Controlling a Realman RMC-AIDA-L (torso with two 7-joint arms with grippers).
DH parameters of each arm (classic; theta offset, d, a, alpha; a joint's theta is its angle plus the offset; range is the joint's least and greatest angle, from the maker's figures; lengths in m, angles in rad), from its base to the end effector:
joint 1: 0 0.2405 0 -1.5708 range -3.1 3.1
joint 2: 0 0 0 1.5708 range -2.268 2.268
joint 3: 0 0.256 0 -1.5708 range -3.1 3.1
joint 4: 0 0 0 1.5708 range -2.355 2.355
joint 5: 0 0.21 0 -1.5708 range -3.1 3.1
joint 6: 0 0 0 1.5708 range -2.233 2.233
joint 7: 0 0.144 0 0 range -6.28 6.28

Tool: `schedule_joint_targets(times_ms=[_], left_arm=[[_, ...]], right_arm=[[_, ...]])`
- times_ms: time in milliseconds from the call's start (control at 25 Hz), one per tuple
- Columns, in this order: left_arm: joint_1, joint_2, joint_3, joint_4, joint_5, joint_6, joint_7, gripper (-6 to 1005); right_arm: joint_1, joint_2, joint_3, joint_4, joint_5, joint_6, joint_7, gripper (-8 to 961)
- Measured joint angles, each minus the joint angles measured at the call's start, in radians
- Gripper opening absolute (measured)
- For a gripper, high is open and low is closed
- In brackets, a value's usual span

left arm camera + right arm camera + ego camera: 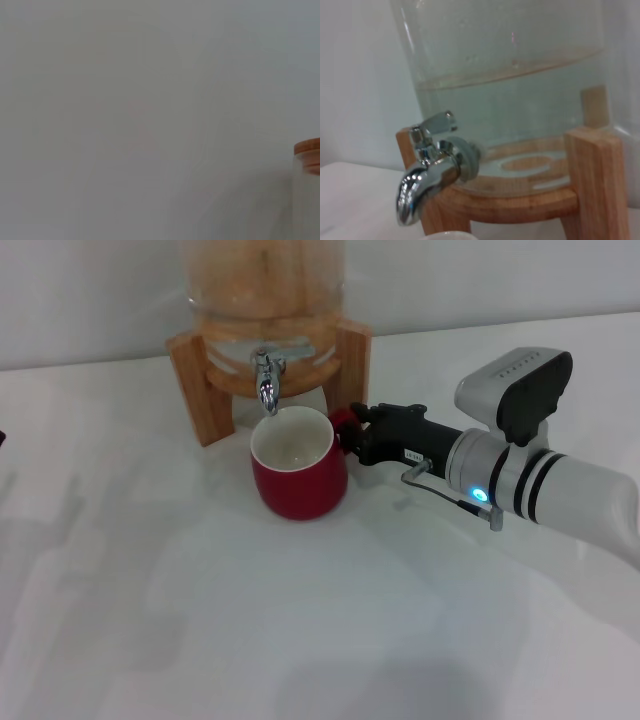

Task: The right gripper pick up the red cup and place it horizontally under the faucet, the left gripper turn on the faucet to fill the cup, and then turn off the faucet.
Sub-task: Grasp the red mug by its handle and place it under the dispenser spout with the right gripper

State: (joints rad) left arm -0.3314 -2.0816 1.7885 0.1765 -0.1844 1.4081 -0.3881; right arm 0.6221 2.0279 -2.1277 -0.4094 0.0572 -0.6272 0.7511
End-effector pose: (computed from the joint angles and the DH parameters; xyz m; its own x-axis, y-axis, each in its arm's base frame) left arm -0.3158 0.2989 0.0036 0.5659 -0.1898 0.8023 0.7462 -0.2960 -0.5963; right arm 0.2387 0.3910 -0.0846 0.6792 -0.3285 -0.6563 -0.7011 -0.5547 -0.4480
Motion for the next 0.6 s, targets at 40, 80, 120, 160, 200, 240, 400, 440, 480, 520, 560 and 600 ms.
schedule_joint_targets(times_ms=[40, 80, 120, 160, 200, 240, 400, 440, 480, 520, 560, 600], left_arm=[[0.0, 0.0, 0.0, 0.0, 0.002, 0.0, 0.0, 848], [0.0, 0.0, 0.0, 0.0, 0.003, 0.0, 0.0, 848], [0.0, 0.0, 0.0, 0.0, 0.003, 0.0, 0.0, 848], [0.0, 0.0, 0.0, 0.0, 0.004, 0.0, 0.0, 848], [0.0, 0.0, 0.0, 0.0, 0.004, 0.0, 0.0, 848], [0.0, 0.0, 0.0, 0.0, 0.005, 0.0, 0.0, 848], [0.0, 0.0, 0.0, 0.0, 0.006, 0.0, 0.0, 848], [0.0, 0.0, 0.0, 0.0, 0.006, 0.0, 0.0, 848], [0.0, 0.0, 0.0, 0.0, 0.006, 0.0, 0.0, 848], [0.0, 0.0, 0.0, 0.0, 0.006, 0.0, 0.0, 848], [0.0, 0.0, 0.0, 0.0, 0.006, 0.0, 0.0, 848], [-0.001, 0.0, 0.0, 0.0, 0.007, 0.0, 0.0, 848]], right_arm=[[0.0, 0.0, 0.0, -0.004, 0.0, 0.0, 0.0, 296], [0.0, 0.0, -0.001, -0.006, 0.0, 0.0, 0.0, 296], [0.0, 0.0, -0.001, -0.007, 0.0, 0.0, 0.0, 296], [0.001, 0.0, -0.001, -0.008, 0.0, 0.0, 0.0, 296], [0.001, 0.0, -0.001, -0.008, 0.0, 0.0, 0.0, 296], [0.002, 0.0, -0.001, -0.008, 0.0, 0.0, 0.001, 296], [0.002, 0.0, -0.002, -0.011, 0.003, 0.003, 0.001, 296], [0.002, 0.0, -0.002, -0.013, 0.003, 0.006, 0.001, 296], [0.002, 0.0, -0.004, -0.015, 0.004, 0.009, 0.001, 296], [0.002, 0.0, -0.005, -0.016, 0.004, 0.011, 0.001, 296], [0.003, 0.0, -0.012, -0.016, 0.012, 0.013, 0.001, 296], [0.004, 0.0, -0.021, -0.017, 0.023, 0.013, 0.001, 296]])
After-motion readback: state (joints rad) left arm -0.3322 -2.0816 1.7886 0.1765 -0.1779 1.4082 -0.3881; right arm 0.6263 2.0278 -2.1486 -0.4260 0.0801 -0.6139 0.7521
